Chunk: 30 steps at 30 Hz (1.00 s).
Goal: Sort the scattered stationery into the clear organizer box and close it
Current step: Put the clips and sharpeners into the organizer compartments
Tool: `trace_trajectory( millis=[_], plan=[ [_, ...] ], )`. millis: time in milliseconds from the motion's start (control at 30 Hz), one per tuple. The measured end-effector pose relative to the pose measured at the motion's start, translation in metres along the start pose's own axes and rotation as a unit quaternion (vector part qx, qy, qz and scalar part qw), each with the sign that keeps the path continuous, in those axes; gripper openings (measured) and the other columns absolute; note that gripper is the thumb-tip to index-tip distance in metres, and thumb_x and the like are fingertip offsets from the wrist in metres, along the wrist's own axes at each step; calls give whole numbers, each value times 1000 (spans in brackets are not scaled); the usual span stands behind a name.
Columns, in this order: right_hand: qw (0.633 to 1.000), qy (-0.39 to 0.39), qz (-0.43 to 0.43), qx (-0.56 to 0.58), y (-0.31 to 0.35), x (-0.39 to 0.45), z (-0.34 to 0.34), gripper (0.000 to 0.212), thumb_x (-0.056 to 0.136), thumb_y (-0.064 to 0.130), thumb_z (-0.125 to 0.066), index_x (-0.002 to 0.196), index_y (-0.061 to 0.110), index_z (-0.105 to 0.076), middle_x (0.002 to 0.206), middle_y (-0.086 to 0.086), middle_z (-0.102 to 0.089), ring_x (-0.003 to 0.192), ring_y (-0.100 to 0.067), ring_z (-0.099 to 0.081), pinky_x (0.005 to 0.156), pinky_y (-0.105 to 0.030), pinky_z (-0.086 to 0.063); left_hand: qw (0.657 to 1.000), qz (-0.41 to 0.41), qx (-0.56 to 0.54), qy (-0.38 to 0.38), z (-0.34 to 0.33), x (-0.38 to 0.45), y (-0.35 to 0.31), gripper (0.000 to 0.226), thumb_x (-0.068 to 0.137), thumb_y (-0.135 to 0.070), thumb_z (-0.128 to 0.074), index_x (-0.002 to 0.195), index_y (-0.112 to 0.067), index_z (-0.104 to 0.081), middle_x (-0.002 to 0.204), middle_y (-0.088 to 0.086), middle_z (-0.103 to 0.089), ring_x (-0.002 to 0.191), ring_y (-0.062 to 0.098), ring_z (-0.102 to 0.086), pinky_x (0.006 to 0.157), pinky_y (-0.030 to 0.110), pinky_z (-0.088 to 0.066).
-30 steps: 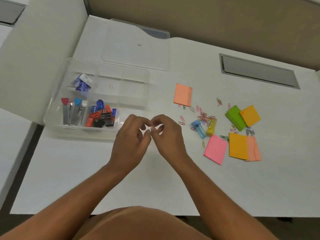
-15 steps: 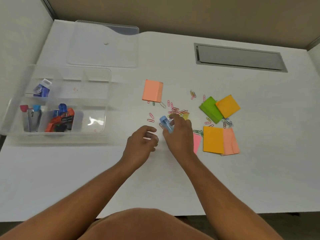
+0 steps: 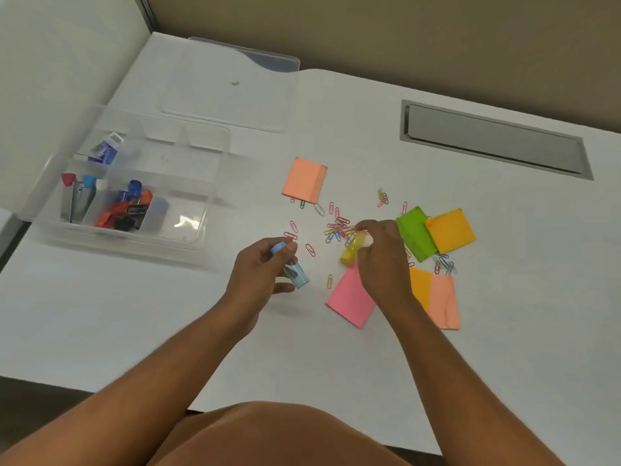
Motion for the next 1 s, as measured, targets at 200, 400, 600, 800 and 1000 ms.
trace_trajectory(
  millis=[200, 400, 600, 800, 1000],
  plan=[
    [973, 137, 110, -152, -8, 20, -31, 51, 79, -9, -58, 112, 26, -75, 149, -6, -38, 119, -32, -41, 92, -43, -49, 999, 28, -17, 22, 2, -7, 3, 20, 102, -31, -62, 120, -26, -66, 112, 14, -67, 100, 32, -72, 62, 39, -64],
    [976, 65, 114, -172, -12, 14, -18, 38, 81, 5, -74, 113, 25, -70, 133, -4, -53, 111, -32, -46, 95, -42, -44, 999, 6, -2, 52, 20, -2, -10, 28, 95, -22, -72, 121, -26, -62, 122, 10, -64, 101, 29, -71, 63, 35, -63],
    [977, 62, -84, 184, 41, -17, -18, 41, 87, 23, -79, 124, 31, -62, 108, 8, -71, 90, -10, -68, 76, -27, -57, 994, -49, 70, 75, 46, 3, -34, 57, 87, -9, -81, 132, -38, -59, 117, -5, -59, 93, 25, -74, 67, 26, -62],
    [921, 104, -141, 347, 129, -32, -73, 52, 93, 14, -73, 137, 35, -57, 116, -7, -68, 88, -20, -76, 71, -30, -63, 985, -97, 137, 34, 105, 17, -65, 63, 86, -18, -83, 135, -45, -54, 117, -2, -61, 93, 24, -73, 74, 33, -66],
    [901, 163, -145, 375, 204, -10, -124, 68, 80, 10, -86, 135, 36, -56, 122, 0, -65, 91, -15, -76, 75, -30, -63, 982, -105, 158, 20, 175, 39, -95, 69, 79, -14, -88, 135, -39, -56, 122, -2, -63, 96, 21, -74, 79, 37, -66]
  ],
)
Point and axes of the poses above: each hand's wrist, its own x-axis towards the middle knuckle, its own z-axis out of the back of the hand, y = z × x, the point moved 8 cm from there along x, towards the middle knuckle
